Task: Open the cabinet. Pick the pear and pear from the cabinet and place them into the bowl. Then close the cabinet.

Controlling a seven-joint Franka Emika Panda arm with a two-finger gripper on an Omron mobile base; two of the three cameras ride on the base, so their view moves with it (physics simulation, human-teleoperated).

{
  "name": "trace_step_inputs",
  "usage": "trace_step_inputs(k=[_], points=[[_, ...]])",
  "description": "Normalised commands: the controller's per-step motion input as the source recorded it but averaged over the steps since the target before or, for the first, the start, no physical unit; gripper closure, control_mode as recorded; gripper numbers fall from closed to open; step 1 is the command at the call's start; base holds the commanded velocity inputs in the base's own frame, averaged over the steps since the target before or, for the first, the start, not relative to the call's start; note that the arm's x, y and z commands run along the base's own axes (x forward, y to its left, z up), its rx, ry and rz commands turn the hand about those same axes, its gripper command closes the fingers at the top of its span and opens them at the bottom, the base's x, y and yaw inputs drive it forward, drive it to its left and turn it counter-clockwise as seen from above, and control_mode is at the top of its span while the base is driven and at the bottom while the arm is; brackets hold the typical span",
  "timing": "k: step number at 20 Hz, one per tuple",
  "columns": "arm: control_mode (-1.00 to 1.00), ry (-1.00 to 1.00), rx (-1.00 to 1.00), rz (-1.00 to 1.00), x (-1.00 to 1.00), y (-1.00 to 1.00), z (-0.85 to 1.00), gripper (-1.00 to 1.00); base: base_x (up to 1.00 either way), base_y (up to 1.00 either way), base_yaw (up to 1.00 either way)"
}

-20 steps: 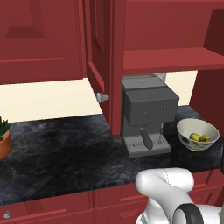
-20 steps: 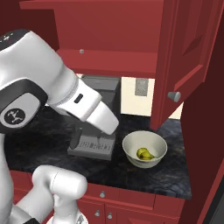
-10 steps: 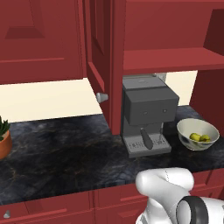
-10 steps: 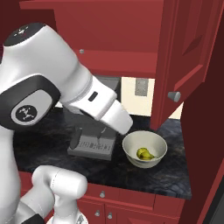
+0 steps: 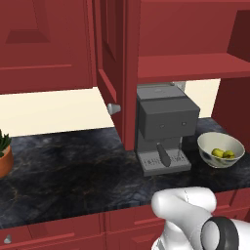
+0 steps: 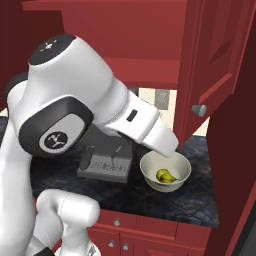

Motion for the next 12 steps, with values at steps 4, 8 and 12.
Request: trace_step_inputs(k=[4,8,12], points=[[-1.0,-0.17,-0.06,0.0,0.16,-0.1,-0.24,-1.0,0.0,0.0,0.0],[-1.0,-0.13,-0.05,0.0,0.17,0.0,-0.16,-1.0,0.0,0.0,0.0],[-1.0,-0.04,-0.03,0.0,0.12,-0.13,-0.03,-1.0,0.0,0.0,0.0]])
